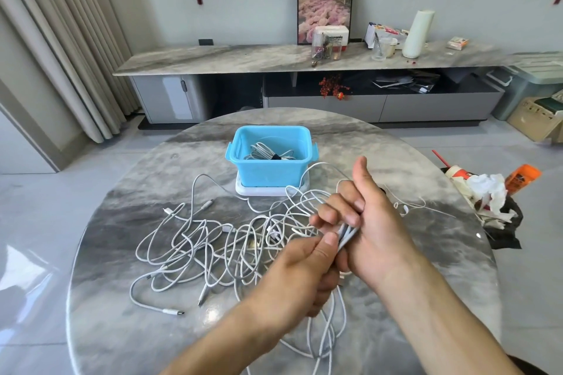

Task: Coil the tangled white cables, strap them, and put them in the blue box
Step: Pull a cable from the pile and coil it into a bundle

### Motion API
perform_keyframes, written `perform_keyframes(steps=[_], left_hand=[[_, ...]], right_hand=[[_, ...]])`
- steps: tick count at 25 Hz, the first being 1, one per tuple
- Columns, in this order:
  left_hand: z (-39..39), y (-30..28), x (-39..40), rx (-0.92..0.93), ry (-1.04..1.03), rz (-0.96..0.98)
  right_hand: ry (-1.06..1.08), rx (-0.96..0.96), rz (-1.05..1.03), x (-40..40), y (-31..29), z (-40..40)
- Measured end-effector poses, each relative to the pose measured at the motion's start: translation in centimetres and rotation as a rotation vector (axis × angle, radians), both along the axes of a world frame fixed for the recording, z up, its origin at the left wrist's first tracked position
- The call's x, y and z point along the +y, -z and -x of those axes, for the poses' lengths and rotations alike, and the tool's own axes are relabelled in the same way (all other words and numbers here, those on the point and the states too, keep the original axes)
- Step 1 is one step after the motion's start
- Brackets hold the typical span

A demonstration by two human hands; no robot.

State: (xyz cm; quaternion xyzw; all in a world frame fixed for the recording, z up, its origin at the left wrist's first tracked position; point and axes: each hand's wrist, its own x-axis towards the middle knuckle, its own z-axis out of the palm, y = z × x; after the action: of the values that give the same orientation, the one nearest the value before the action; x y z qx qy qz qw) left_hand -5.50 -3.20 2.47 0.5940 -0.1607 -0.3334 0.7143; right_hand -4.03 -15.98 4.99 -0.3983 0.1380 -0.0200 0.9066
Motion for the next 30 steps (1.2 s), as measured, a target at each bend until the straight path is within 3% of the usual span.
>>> perform_keyframes(steps=[2,4,5,8,10,12,14,17,20,23,25,28,30], left_hand=[[0.4,0.7,-0.8,-0.38,-0.125,-0.143],[0.5,1.2,-1.3,-0.63,-0.195,-0.24],[0.3,1.3,-1.4,-0.708,-0.21,-0.291],[-0.6,1.2,-1.5,-0.883,-0.203,-0.407],[-0.9,0.9,-1.4,-0.947,-0.218,-0.432],[-1.2,0.1,-1.0,-0.811,-0.264,-0.308],[-2.2,-1.2,-0.1,-0.414,-0.366,-0.021],[-5.4,-3.9,2.7,-0.014,-0.52,0.307],[-7.2,-5.6,5.6,0.125,-0.553,0.553],[-8.4,-5.8,8.0,0.164,-0.6,0.604],[-8.7,-5.2,8.7,-0.079,-0.672,0.354],[-7.8,-3.2,7.2,-0.892,-0.595,-0.321],[-6.6,-2.0,5.5,-1.077,-0.434,-0.5]], right_hand=[[0.145,0.031,0.186,0.0,0.2,-0.4],[0.314,0.001,0.468,0.0,0.2,-0.7],[0.401,-0.014,0.571,0.2,0.3,-0.9],[0.567,-0.015,0.628,0.2,0.7,-1.4],[0.515,-0.04,0.629,-0.5,0.9,-1.8],[0.176,-0.178,0.473,-0.9,1.3,-1.9],[-0.275,-0.276,0.359,0.4,2.1,-1.1],[-0.703,-0.243,0.624,3.4,3.8,0.4],[-0.721,-0.206,0.927,2.4,3.2,-0.1],[-0.6,-0.106,0.879,-1.0,1.4,-0.9],[-0.483,-0.139,0.575,-3.2,0.7,-0.6],[-0.312,-0.214,0.316,-4.3,-0.8,0.1],[-0.244,-0.215,0.267,-4.1,-1.8,0.7]])
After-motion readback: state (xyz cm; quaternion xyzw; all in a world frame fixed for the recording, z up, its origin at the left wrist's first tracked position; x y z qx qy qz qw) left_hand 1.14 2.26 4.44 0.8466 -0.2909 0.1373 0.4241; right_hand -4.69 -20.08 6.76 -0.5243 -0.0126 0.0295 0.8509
